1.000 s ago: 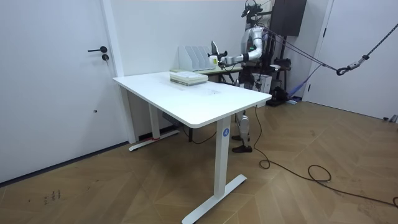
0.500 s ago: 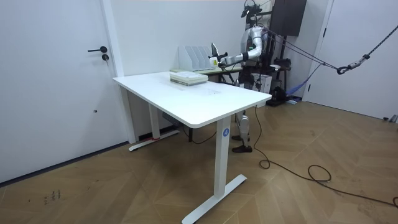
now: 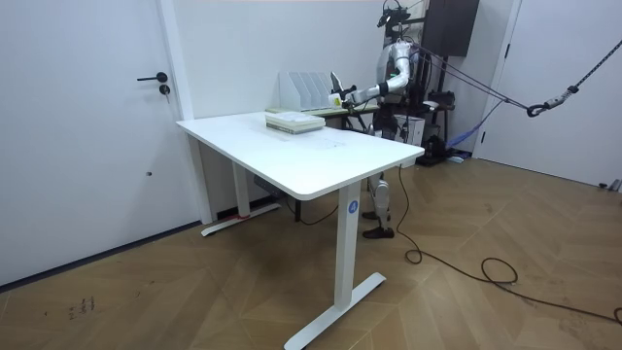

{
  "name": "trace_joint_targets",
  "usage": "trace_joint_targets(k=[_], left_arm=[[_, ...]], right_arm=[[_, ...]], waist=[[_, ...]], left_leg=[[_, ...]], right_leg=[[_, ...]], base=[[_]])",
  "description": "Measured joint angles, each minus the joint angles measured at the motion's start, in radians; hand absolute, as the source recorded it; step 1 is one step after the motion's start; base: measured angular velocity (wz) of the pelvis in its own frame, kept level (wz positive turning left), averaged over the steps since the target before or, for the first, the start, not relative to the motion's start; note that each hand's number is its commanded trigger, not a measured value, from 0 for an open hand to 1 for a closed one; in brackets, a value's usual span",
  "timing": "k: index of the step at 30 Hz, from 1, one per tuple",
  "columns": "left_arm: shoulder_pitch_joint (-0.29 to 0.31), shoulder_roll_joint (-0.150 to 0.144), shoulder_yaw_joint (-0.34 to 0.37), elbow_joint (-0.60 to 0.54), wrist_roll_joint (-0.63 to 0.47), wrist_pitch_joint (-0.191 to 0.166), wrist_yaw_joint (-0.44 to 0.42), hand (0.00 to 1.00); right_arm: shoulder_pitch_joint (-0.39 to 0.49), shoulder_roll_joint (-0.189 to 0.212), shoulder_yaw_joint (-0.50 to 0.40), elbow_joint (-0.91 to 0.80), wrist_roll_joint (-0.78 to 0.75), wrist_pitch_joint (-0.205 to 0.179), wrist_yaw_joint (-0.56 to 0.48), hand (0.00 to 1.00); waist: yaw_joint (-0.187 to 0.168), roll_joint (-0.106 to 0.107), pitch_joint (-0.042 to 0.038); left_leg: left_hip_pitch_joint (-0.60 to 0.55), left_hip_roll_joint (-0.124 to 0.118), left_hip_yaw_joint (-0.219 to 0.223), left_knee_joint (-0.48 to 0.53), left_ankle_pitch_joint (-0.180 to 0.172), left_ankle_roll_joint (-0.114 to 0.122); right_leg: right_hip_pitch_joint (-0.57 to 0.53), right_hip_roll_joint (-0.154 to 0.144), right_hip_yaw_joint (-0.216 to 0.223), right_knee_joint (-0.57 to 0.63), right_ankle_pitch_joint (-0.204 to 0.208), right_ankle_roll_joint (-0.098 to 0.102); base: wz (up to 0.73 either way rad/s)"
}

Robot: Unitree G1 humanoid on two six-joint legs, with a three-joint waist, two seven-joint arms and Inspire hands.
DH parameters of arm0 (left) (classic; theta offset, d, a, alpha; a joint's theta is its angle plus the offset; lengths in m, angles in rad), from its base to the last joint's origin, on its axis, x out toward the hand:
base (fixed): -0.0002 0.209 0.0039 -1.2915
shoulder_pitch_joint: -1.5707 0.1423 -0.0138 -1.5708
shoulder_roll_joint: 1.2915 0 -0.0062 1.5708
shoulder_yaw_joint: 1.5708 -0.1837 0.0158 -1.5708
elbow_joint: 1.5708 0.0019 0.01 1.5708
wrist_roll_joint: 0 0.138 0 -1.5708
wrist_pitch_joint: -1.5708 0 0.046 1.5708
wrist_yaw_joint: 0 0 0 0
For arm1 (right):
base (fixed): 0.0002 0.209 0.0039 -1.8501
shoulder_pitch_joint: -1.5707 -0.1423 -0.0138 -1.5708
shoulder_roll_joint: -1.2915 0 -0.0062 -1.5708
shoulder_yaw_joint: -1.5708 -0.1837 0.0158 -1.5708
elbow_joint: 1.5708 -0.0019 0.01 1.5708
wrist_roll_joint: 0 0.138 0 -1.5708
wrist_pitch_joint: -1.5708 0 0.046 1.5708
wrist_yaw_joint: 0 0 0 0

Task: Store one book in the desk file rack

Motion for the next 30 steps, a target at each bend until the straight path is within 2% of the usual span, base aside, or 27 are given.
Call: trace_joint_targets(k=[6,22,23,24,25,30], left_arm=[[-0.037,0.001,-0.06,-0.002,-0.001,0.0,-0.019,1.0],[-0.039,0.001,-0.067,0.002,0.001,0.0,-0.02,1.0],[-0.039,0.001,-0.069,0.004,0.002,0.0,-0.02,0.82],[-0.039,0.002,-0.073,0.007,0.003,0.0,-0.019,0.58],[-0.039,0.002,-0.074,0.01,0.003,0.0,-0.019,0.0],[-0.028,0.002,-0.075,0.02,0.007,0.0,-0.013,0.0]], right_arm=[[-0.016,0.0,0.005,0.016,0.002,-0.013,-0.007,1.0],[-0.016,-0.001,0.007,0.016,0.0,-0.018,-0.007,1.0],[-0.016,-0.001,0.008,0.016,-0.002,-0.018,-0.007,1.0],[-0.016,-0.002,0.011,0.016,-0.005,-0.018,-0.01,1.0],[-0.016,-0.005,0.013,0.016,-0.005,-0.019,-0.014,1.0],[-0.015,-0.004,0.023,0.016,-0.008,-0.02,-0.028,1.0]], waist=[[0.002,-0.001,0.0002],[0.02,-0.005,-0.002],[0.021,-0.006,-0.0023],[0.021,-0.007,-0.0025],[0.022,-0.007,-0.0024],[0.023,-0.007,-0.0035]], left_leg=[[-0.01,0.001,-0.002,0.007,0.0,0.0],[-0.016,0.003,0.007,0.024,0.0,0.0],[-0.016,0.003,0.008,0.024,0.0,0.0],[-0.017,0.003,0.008,0.025,0.0,0.0],[-0.018,0.003,0.008,0.026,0.0,0.0],[-0.022,0.003,0.007,0.025,0.0,0.0]], right_leg=[[-0.007,-0.002,-0.003,0.004,0.0,0.0],[-0.014,-0.003,-0.003,0.018,0.001,-0.002],[-0.014,-0.003,-0.003,0.018,0.001,-0.002],[-0.014,-0.003,-0.004,0.019,0.001,-0.002],[-0.015,-0.003,-0.004,0.019,0.001,-0.002],[-0.014,-0.002,-0.002,0.013,0.002,-0.004]], base=[[0.0],[0.0],[0.0],[0.0],[0.0],[0.0]])
